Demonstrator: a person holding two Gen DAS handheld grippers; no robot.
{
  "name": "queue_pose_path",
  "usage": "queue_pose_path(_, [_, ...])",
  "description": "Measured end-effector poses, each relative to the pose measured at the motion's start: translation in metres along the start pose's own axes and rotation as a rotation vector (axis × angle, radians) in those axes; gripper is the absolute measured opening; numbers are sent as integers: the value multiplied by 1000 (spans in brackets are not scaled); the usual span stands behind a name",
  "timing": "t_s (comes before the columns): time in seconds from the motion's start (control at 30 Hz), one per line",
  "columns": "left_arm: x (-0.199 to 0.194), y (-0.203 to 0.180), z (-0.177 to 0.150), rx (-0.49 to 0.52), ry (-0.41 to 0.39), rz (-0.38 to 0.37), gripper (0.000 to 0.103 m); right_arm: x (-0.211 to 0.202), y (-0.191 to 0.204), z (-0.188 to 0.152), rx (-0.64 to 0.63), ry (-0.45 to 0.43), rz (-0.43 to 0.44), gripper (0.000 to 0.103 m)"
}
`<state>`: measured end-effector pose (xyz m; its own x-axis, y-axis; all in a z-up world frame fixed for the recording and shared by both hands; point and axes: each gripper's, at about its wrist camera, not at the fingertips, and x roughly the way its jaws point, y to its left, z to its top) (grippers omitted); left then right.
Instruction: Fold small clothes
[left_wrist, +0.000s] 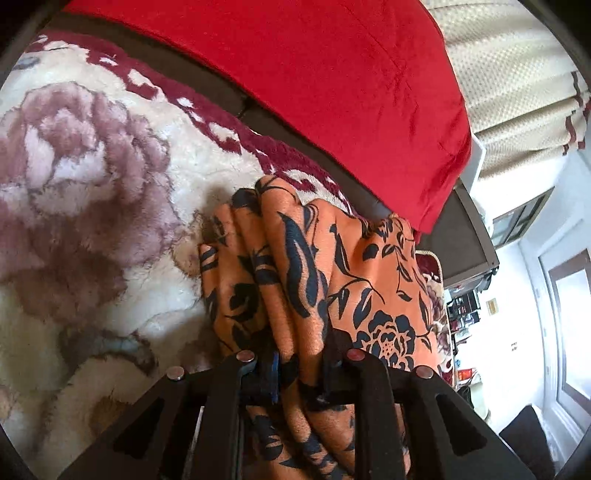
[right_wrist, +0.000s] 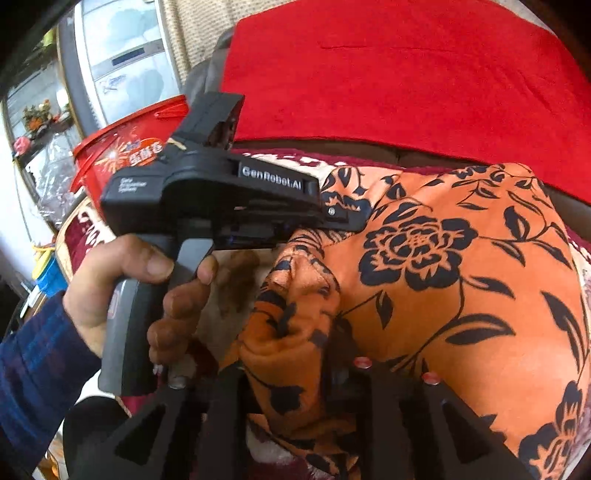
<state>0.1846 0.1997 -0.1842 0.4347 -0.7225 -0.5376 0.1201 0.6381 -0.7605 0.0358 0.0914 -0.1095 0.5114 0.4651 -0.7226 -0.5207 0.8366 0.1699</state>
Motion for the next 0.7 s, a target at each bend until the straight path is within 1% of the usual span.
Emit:
queue_pose_path(0.03, [-2,0,0,0,-1,5,20,-3,0,-1,-3,-2,20,42])
queue_pose_path(0.07, [-4,0,0,-7,0,11,21,-5,-1,-2,-3,1,46,65])
queue_pose_path(0.1, [-6,0,0,-13,-2,19,21,-9,0,-5,-1,-2,91,72])
queue_pose_path(0.2, [-19,-3,-5,-18,-16,46,21,-28,0,-13,-11,-42,119,73])
queue_pose_path(0.27, [-36,-12,-14,-5,-37,79,21,-47,-10,-20,29,-73,163,73])
queue_pose_path(0.3, [-43,-16,-20,7,-49,83,22,-59,-18,-24,48,-96,168,73])
queue_pose_path(0.33, [-56,-26,-30,25,-66,73,26,-69,-28,-29,64,-113,159,73])
queue_pose_path(0.37, [-61,-31,-37,33,-71,56,28,-78,-37,-32,83,-129,152,74])
queue_pose_path(0.4, [-70,-40,-49,47,-78,32,35,-90,-49,-37,115,-150,148,75])
queue_pose_path(0.43, [-77,-48,-59,55,-89,19,45,-99,-59,-41,146,-160,144,75])
queue_pose_path(0.47, [-81,-54,-70,54,-99,14,50,-106,-69,-44,178,-167,143,75])
queue_pose_path(0.5, [-83,-58,-81,46,-103,17,54,-111,-78,-46,209,-173,147,75])
queue_pose_path(0.53, [-82,-60,-89,39,-103,21,54,-117,-88,-48,238,-178,144,75])
queue_pose_path(0.6, [-77,-56,-103,13,-103,59,53,-124,-101,-51,287,-185,148,75])
queue_pose_path(0.63, [-70,-51,-109,-10,-98,89,32,-126,-105,-53,299,-188,151,75])
queue_pose_path(0.67, [-62,-42,-112,-43,-72,129,12,-129,-110,-57,314,-192,148,75])
queue_pose_path(0.7, [-56,-31,-115,-83,-52,164,8,-133,-110,-59,321,-192,148,75])
